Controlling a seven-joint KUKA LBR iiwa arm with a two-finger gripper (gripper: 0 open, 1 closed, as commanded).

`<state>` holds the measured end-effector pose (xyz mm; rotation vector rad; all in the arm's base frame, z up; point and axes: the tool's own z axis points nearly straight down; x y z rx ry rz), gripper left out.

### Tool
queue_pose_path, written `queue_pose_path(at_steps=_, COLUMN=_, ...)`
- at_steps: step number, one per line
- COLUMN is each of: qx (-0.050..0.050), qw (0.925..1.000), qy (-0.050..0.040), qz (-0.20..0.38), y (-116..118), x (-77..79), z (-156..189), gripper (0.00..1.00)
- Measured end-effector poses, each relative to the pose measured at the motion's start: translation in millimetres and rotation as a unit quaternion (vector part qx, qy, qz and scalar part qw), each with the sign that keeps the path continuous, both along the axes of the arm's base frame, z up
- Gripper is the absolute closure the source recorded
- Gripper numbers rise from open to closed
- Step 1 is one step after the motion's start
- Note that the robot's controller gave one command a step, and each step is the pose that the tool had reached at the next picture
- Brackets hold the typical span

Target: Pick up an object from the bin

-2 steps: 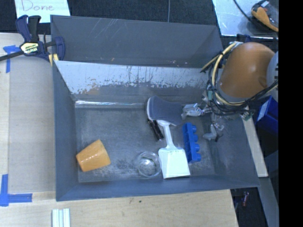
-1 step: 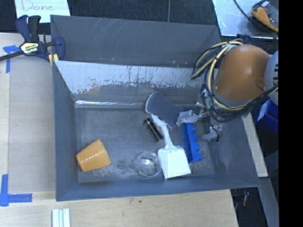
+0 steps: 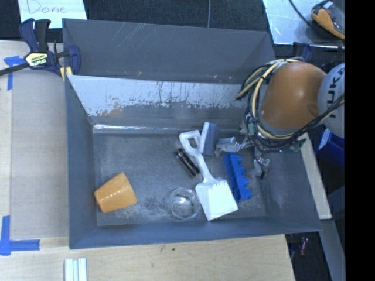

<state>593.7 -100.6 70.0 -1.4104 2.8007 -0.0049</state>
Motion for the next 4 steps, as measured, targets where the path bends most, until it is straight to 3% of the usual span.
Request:
queue_pose_path(at_steps=1, qx=0.000, qw=0.9873, qy=-0.0014, qz=0.159, y=4.4, x=1.0, z=0.4, gripper=1.00)
queue_pose_path(at_steps=3, qx=0.000, qw=0.9875, qy=-0.0025, qz=0.158, y=4.7, x=1.0, z=6.8, gripper=1.00)
queue_pose_path(at_steps=4, qx=0.002, qw=0.9876, qy=0.0014, qz=0.157, y=5.4, x=-1.1, z=33.0, gripper=1.00)
